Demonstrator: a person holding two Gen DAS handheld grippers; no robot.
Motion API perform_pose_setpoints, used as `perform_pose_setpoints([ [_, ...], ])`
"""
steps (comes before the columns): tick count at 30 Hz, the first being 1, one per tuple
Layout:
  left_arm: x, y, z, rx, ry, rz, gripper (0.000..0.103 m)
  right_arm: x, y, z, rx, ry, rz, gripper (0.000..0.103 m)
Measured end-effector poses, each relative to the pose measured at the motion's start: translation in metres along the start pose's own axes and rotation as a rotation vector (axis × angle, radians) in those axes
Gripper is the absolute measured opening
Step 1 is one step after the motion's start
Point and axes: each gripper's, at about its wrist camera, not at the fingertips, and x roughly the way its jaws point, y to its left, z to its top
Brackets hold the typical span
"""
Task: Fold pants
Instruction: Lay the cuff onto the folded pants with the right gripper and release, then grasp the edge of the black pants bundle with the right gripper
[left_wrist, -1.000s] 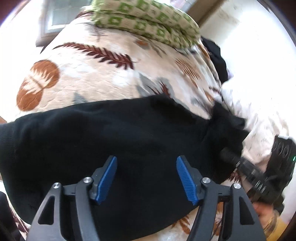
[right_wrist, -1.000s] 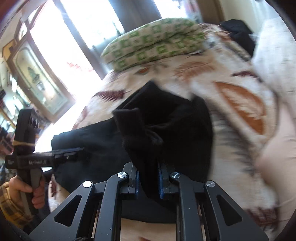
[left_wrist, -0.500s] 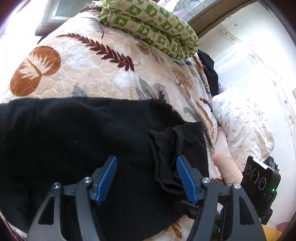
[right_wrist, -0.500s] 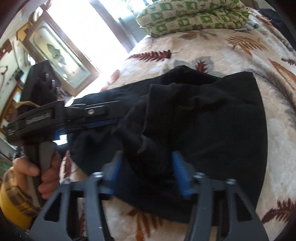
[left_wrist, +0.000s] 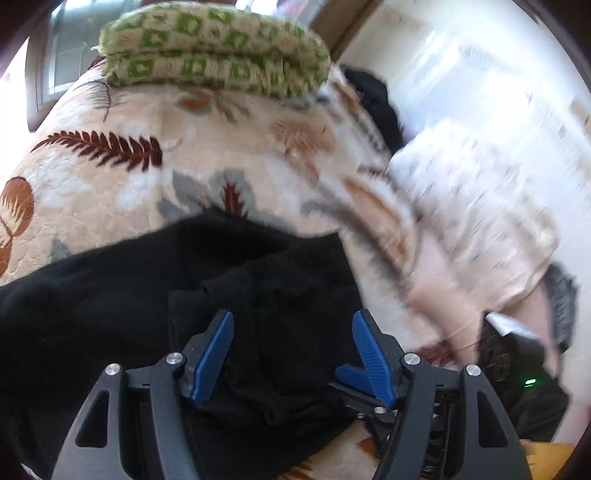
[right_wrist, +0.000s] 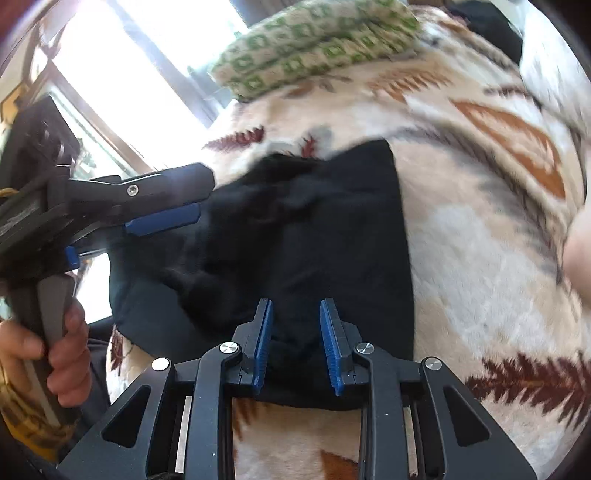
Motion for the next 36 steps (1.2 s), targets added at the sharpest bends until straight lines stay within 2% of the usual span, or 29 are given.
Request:
perform_pose_setpoints([
  [1,0.008,0.004,-0.004,-0.003,0.018,0.039,0.068,0.003,-0.003,-0.002,0.002,0.004,-0.001,0.023],
  [2,0.013,0.01,-0.008,-0.015,0.026,0.059,0.063,0.003,-0.004,-0.003,-0.003,-0.001,0.005,0.023],
  [5,0.008,0.035,-0.02,-0.077,0.01,0.085,0.042,-0.004,-0.001,-0.002,-0.021,-0.01,0.005,0.025],
  [7,-0.001,0.041,-0.024,-0.103,-0.001,0.073,0.042,-0.014,0.002,0.001,-0.032,-0.054,-0.005,0.025],
  [9,-0.003,0.041,-0.028,-0.083,0.0,0.098,0.042,-0.019,0.003,0.005,-0.038,-0.083,-0.021,0.025],
  [11,0.001,0.039,-0.034,-0.046,-0.008,0.12,0.042,-0.016,0.0,0.006,-0.035,-0.073,-0.042,0.025],
  [13,0.002,0.037,-0.036,-0.034,-0.026,0.132,0.042,0.001,-0.008,0.002,-0.027,-0.005,-0.073,0.026],
  [15,0.001,0.033,-0.035,-0.023,-0.026,0.143,0.042,0.001,-0.01,-0.001,-0.044,-0.025,-0.062,0.026],
  [16,-0.002,0.031,-0.034,-0.02,-0.019,0.139,0.044,-0.002,-0.007,0.0,-0.045,-0.021,-0.069,0.026],
  [18,-0.011,0.033,-0.033,-0.036,-0.008,0.113,0.062,-0.011,-0.002,0.002,-0.048,-0.045,-0.059,0.027],
  [21,-0.032,0.038,-0.032,-0.049,-0.018,0.121,0.086,-0.018,0.015,0.005,-0.097,-0.065,-0.048,0.03],
  [23,-0.047,0.047,-0.031,-0.046,-0.006,0.151,0.096,-0.02,0.031,0.002,-0.152,-0.071,-0.048,0.037],
  [25,-0.058,0.059,-0.033,-0.045,0.015,0.194,0.096,-0.02,0.047,-0.002,-0.206,-0.08,-0.052,0.044],
  [26,-0.064,0.064,-0.035,-0.041,0.014,0.21,0.096,-0.02,0.053,-0.003,-0.225,-0.083,-0.054,0.053],
  [27,-0.07,0.07,-0.035,-0.04,0.008,0.225,0.096,-0.021,0.06,-0.006,-0.25,-0.09,-0.054,0.057],
  [31,-0.091,0.103,-0.035,-0.065,-0.051,0.28,0.096,-0.02,0.09,-0.011,-0.342,-0.106,-0.031,0.057],
  [34,-0.09,0.124,-0.024,-0.118,-0.069,0.295,0.095,-0.013,0.107,-0.014,-0.369,-0.098,-0.008,0.057],
  [36,-0.082,0.139,-0.016,-0.148,-0.068,0.331,0.095,-0.004,0.116,-0.016,-0.386,-0.086,-0.005,0.057],
])
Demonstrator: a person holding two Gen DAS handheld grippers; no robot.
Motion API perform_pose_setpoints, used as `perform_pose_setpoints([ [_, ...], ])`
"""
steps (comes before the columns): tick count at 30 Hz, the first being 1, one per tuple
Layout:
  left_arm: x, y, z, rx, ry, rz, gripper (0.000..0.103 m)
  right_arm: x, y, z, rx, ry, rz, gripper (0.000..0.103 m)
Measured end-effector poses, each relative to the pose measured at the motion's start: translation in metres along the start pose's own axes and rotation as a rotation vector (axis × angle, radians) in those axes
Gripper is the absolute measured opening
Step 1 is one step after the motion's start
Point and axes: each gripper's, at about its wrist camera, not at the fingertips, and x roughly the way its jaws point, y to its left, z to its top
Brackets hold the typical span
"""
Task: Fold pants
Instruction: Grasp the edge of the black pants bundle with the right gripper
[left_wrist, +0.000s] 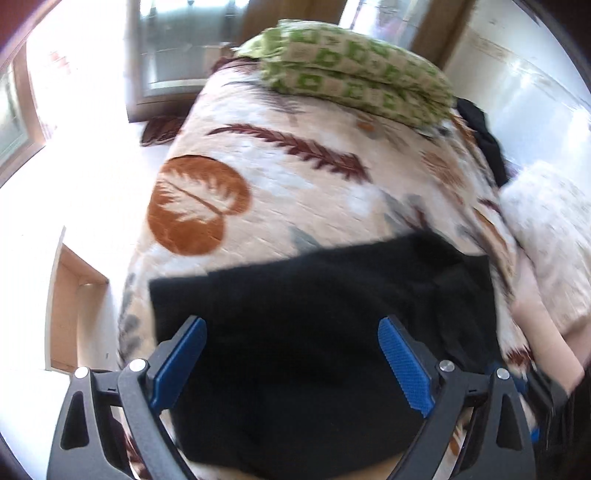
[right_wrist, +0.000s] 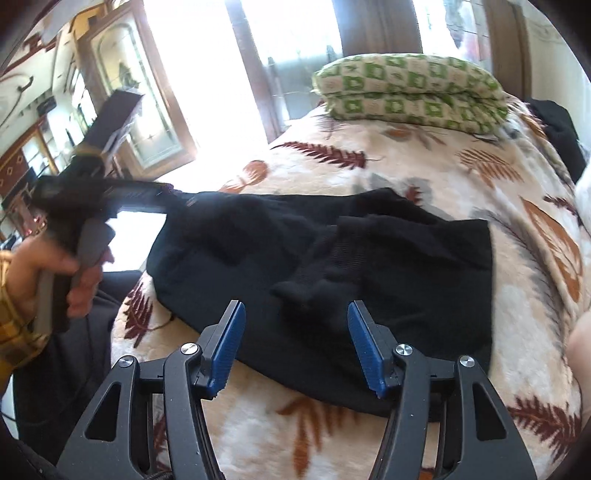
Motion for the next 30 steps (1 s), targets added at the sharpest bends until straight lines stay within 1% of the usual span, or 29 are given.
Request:
perform_pose_setpoints([
  [2,0.02,0.008,0.006,-0.016,0.043,0.067,0.095,0.01,0.008,0.002,-0.023,0.015,0.001,0.057],
  [3,0.037,0.013,0.006,-0.019,0.092,0.101,0.097,0.016,0.011,0.002,-0.035,0.028,0.002,0.057],
  [4,0.054,0.021,0.003,-0.031,0.146,0.109,0.1,0.019,0.013,0.003,-0.039,0.034,0.005,0.057],
  [5,0.054,0.024,0.0,-0.034,0.102,0.104,0.103,0.021,0.015,0.004,-0.042,0.039,0.008,0.057],
  [6,0.052,0.024,-0.002,-0.033,0.091,0.1,0.103,0.022,0.017,0.004,-0.045,0.039,0.012,0.057],
  [7,0.048,0.023,-0.002,-0.032,0.085,0.089,0.103,0.022,0.019,0.006,-0.049,0.033,0.016,0.057],
  [9,0.038,0.024,0.0,-0.043,0.071,0.021,0.099,0.023,0.024,0.008,-0.06,0.025,0.024,0.058],
  [12,0.017,0.037,0.003,-0.106,0.034,-0.048,0.099,0.032,0.037,0.014,-0.081,0.042,0.047,0.058],
  [14,0.006,0.049,0.004,-0.149,0.041,-0.087,0.099,0.037,0.051,0.018,-0.11,0.042,0.073,0.058],
  [17,0.002,0.066,0.0,-0.199,0.081,-0.1,0.099,0.047,0.072,0.021,-0.155,0.055,0.102,0.058],
  [20,-0.001,0.08,-0.006,-0.219,0.089,-0.082,0.099,0.059,0.097,0.021,-0.211,0.069,0.135,0.058],
  [22,-0.004,0.091,-0.008,-0.258,0.079,-0.073,0.099,0.067,0.109,0.02,-0.234,0.078,0.153,0.058],
  [25,-0.004,0.112,-0.014,-0.355,0.076,-0.141,0.098,0.079,0.124,0.017,-0.261,0.094,0.166,0.058],
  [26,-0.003,0.115,-0.015,-0.368,0.078,-0.155,0.098,0.082,0.128,0.017,-0.271,0.101,0.168,0.058],
  [28,-0.001,0.116,-0.016,-0.365,0.087,-0.153,0.095,0.092,0.134,0.015,-0.291,0.121,0.157,0.059],
  [30,0.004,0.111,-0.016,-0.348,0.105,-0.154,0.09,0.1,0.136,0.014,-0.307,0.122,0.133,0.061],
])
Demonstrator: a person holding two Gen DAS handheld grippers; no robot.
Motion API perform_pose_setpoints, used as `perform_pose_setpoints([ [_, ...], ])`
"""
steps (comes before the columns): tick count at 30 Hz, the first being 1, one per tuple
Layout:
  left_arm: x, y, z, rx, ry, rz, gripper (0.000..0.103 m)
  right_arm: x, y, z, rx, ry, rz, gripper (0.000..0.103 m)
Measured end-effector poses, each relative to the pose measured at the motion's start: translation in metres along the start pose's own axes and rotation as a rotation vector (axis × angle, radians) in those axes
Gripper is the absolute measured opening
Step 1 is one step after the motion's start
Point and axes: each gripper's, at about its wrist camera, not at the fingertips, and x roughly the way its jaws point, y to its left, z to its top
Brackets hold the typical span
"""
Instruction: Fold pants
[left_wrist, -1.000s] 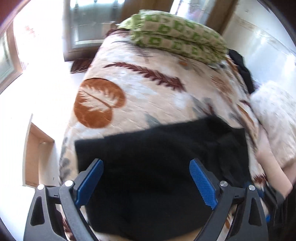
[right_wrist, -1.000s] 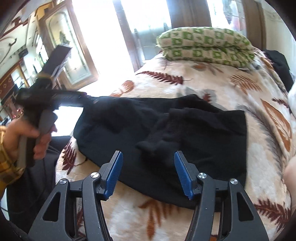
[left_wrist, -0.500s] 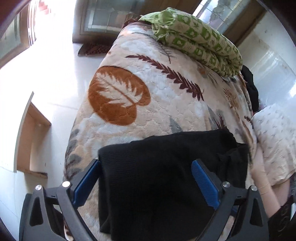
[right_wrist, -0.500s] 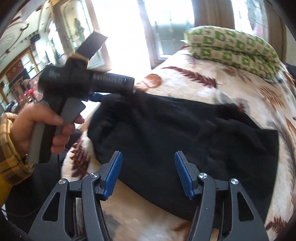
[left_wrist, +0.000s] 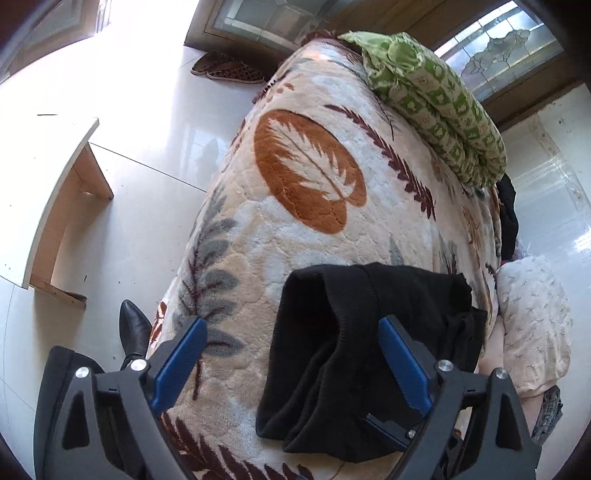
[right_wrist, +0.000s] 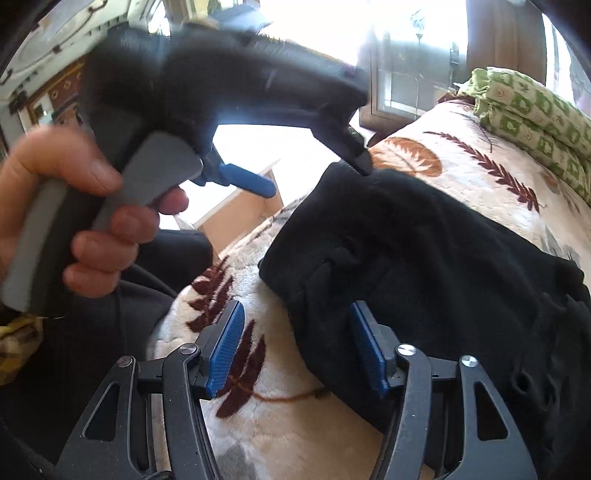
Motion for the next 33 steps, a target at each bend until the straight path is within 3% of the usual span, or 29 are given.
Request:
perform_pose_setpoints([
  [2,0.005,-0.003,0.001,0.007,0.017,-0.008,0.089,0.005,0.0,0.002,-0.021,-0.001,-0.03,0.061],
  [6,0.006,-0.003,0.004,-0.005,0.016,-0.028,0.087,0.018,0.012,0.003,-0.156,-0.012,-0.171,0.046],
  [9,0.007,-0.001,0.003,-0.013,0.019,-0.035,0.087,0.016,0.017,0.002,-0.206,-0.037,-0.212,0.034],
  [10,0.008,0.0,0.003,-0.02,0.022,-0.039,0.087,0.012,0.015,0.002,-0.187,-0.047,-0.202,0.028],
  [14,0.01,0.0,0.003,-0.034,0.029,-0.066,0.087,-0.007,0.003,0.003,-0.106,-0.077,-0.145,0.02],
  [19,0.012,-0.002,0.001,-0.041,0.025,-0.097,0.087,-0.02,-0.009,0.013,-0.018,-0.111,-0.091,0.02],
  [21,0.015,-0.003,0.001,-0.051,0.03,-0.128,0.079,-0.021,-0.009,0.014,-0.008,-0.115,-0.087,0.02],
  [25,0.021,-0.006,-0.001,-0.059,0.039,-0.123,0.076,-0.022,-0.012,0.014,0.0,-0.118,-0.079,0.02],
  [26,0.021,-0.006,-0.001,-0.06,0.035,-0.121,0.072,-0.023,-0.012,0.014,0.002,-0.119,-0.079,0.02],
  [29,0.018,-0.007,-0.004,-0.075,0.034,-0.198,0.038,-0.027,-0.014,0.012,0.008,-0.123,-0.078,0.019],
  [30,0.016,-0.008,-0.004,-0.074,0.031,-0.214,0.031,-0.028,-0.014,0.012,0.011,-0.124,-0.076,0.019],
  [33,0.011,-0.013,-0.006,-0.06,0.014,-0.224,0.026,-0.03,-0.014,0.011,0.016,-0.127,-0.071,0.019],
])
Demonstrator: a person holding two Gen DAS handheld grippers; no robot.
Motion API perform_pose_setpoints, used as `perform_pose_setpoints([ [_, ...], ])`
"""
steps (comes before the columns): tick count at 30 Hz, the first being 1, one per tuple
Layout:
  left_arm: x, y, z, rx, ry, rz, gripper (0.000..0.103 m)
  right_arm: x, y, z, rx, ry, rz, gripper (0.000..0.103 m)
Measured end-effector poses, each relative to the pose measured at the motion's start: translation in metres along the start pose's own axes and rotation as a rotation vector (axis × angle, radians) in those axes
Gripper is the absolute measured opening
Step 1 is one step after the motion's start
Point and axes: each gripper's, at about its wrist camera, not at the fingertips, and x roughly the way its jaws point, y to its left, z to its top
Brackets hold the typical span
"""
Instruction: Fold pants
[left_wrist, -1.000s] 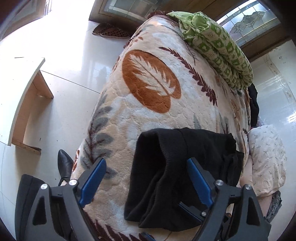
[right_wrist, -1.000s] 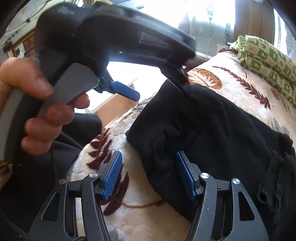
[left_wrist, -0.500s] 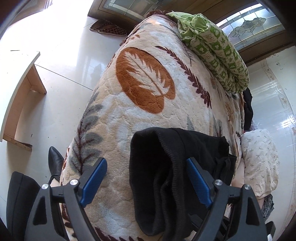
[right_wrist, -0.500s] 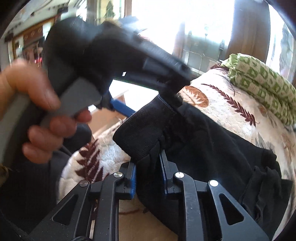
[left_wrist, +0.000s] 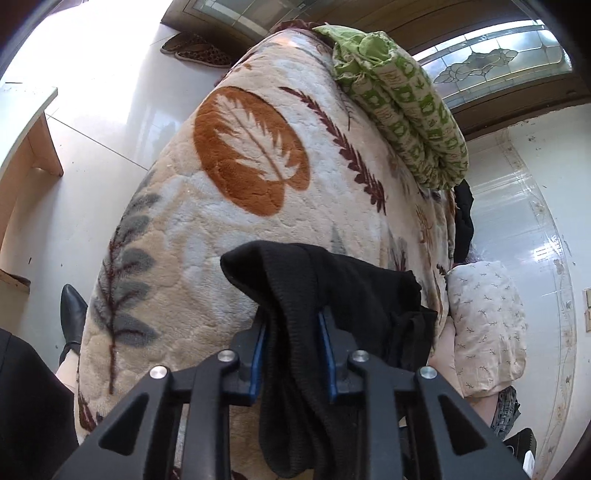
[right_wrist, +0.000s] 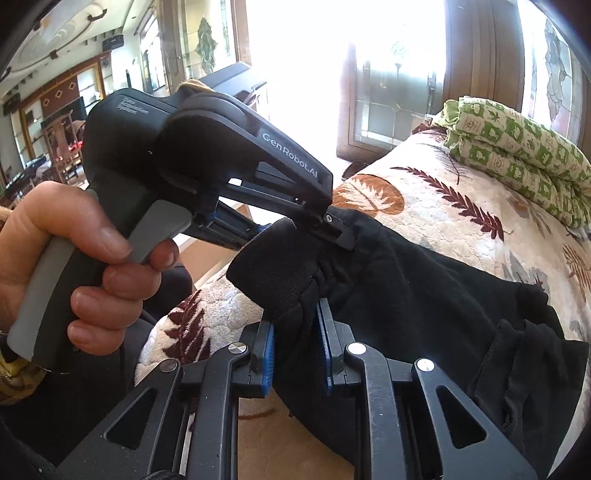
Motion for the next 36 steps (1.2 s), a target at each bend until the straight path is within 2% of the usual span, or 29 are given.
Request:
perform_pose_setpoints([
  [9,-0.015,-0.042,-0.006,0.081,-0.044,0.026,0.025,-0.024,-0.015,0.001,0.058,-0.038,0.044,0.017],
  [15,-0.017,-0.093,-0.01,0.165,-0.046,0.017,0.025,-0.057,-0.044,0.0,0.163,-0.083,0.069,0.017],
  [20,-0.008,-0.144,-0.02,0.254,-0.029,-0.006,0.025,-0.091,-0.068,-0.01,0.233,-0.122,0.044,0.017],
  [24,0.013,-0.186,-0.033,0.332,0.011,-0.019,0.025,-0.116,-0.096,-0.026,0.326,-0.147,0.03,0.017],
  [29,0.056,-0.232,-0.052,0.406,0.081,-0.015,0.025,-0.14,-0.128,-0.052,0.41,-0.158,-0.039,0.017],
  [33,0.097,-0.262,-0.069,0.473,0.13,0.033,0.027,-0.152,-0.155,-0.078,0.497,-0.154,-0.08,0.017],
  [36,0.13,-0.274,-0.079,0.511,0.171,0.081,0.032,-0.151,-0.184,-0.1,0.623,-0.142,-0.06,0.019],
])
